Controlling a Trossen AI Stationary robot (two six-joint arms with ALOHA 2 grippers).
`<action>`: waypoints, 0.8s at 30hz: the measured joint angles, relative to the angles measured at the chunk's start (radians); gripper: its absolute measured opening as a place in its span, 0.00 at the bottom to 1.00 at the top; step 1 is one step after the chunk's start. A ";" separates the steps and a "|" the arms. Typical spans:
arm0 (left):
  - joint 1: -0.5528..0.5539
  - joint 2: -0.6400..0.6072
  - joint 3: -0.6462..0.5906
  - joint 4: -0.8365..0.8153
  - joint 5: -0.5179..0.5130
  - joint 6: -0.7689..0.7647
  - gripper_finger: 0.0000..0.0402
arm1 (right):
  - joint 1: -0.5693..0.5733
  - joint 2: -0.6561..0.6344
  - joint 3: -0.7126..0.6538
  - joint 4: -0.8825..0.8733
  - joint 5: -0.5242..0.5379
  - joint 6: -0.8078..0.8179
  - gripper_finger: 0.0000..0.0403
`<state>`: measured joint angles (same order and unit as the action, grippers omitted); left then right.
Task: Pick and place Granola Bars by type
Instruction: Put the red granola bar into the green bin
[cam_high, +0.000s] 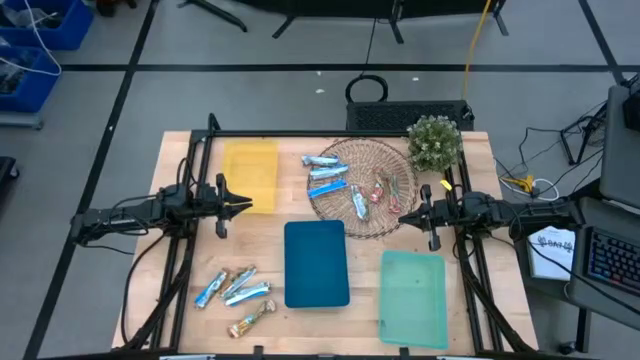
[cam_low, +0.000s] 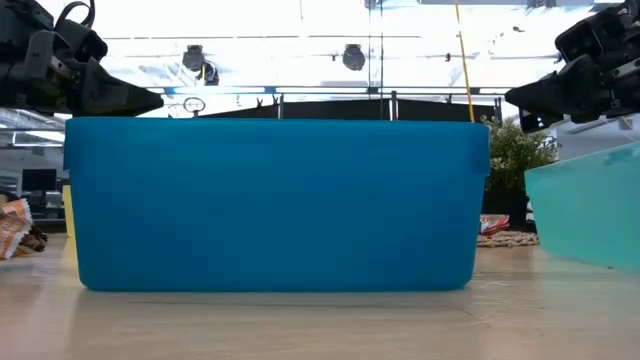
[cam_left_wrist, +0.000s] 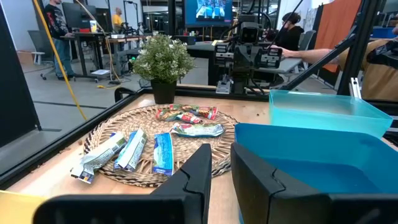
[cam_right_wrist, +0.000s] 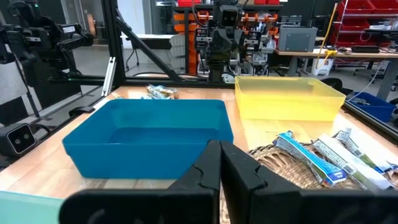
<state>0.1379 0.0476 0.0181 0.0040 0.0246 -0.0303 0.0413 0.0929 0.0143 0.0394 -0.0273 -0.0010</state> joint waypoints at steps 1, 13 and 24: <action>0.000 0.000 0.000 0.000 0.000 0.000 0.17 | 0.000 0.000 0.000 0.000 0.000 0.000 0.00; 0.000 0.000 0.000 0.000 0.000 0.000 0.17 | 0.000 0.000 0.000 0.001 0.000 -0.016 0.00; 0.000 0.000 0.000 0.000 0.000 0.000 0.17 | 0.000 0.013 0.054 0.220 0.256 0.095 0.00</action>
<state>0.1379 0.0475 0.0181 0.0044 0.0246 -0.0306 0.0411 0.1063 0.0681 0.2597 0.2290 0.0937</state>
